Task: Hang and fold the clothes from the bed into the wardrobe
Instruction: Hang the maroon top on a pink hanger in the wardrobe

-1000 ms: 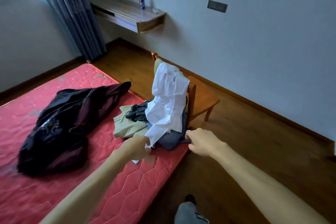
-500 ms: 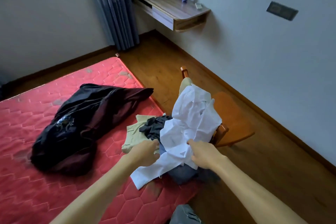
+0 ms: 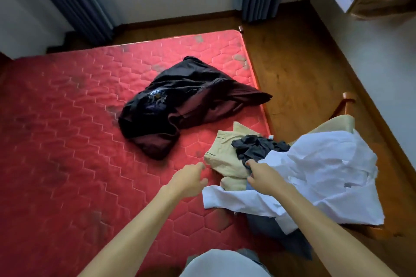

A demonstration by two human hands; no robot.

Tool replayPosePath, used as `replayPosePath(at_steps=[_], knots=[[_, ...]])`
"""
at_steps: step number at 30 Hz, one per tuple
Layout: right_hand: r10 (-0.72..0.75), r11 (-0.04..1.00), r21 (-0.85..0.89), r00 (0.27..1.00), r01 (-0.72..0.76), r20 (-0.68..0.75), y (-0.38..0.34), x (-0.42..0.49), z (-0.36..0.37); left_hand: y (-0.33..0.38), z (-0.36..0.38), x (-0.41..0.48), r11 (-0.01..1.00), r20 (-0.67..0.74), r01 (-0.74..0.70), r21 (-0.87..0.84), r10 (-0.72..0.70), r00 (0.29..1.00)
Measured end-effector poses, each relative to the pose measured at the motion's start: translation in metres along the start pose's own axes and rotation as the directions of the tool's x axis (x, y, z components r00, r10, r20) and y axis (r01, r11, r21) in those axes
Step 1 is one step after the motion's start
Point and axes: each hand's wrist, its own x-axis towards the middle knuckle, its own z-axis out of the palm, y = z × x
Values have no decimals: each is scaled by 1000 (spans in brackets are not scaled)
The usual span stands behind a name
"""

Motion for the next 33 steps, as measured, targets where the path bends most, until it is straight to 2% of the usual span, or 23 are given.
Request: replayPosePath(at_steps=[6, 11, 14, 17, 22, 24, 26, 29, 31, 33], knots=[[-44, 995, -84, 995, 52, 94, -61, 71, 22, -77, 2, 27, 980, -39, 151, -127, -157, 987], [-92, 993, -56, 983, 102, 161, -96, 166, 71, -144, 30, 93, 951, -88, 226, -212, -249, 964], [-104, 993, -34, 973, 113, 205, -117, 246, 115, -187, 60, 151, 932, -77, 302, -202, -322, 944], [-117, 986, -90, 972, 138, 204, -142, 327, 149, -225, 81, 214, 916, -66, 365, -167, -379, 923], [-287, 925, -245, 957, 290, 48, -186, 431, 181, -282, 90, 322, 954, -210, 275, -123, -296, 932], [-298, 897, -322, 952, 302, 65, -189, 456, 198, -307, 101, 354, 970, -159, 213, -114, -229, 960], [-202, 907, -358, 975, 222, 92, -182, 470, 215, -326, 113, 374, 977, -82, 189, -102, -198, 977], [-132, 921, -358, 988, 151, 75, -164, 458, 243, -327, 140, 365, 968, -152, 169, -186, -199, 968], [-177, 908, -364, 977, 209, 119, -153, 428, 263, -317, 168, 340, 979, -139, 162, -125, -179, 974], [-176, 925, -297, 962, 235, 211, -144, 384, 277, -304, 195, 302, 983, -101, 153, -97, -163, 981]])
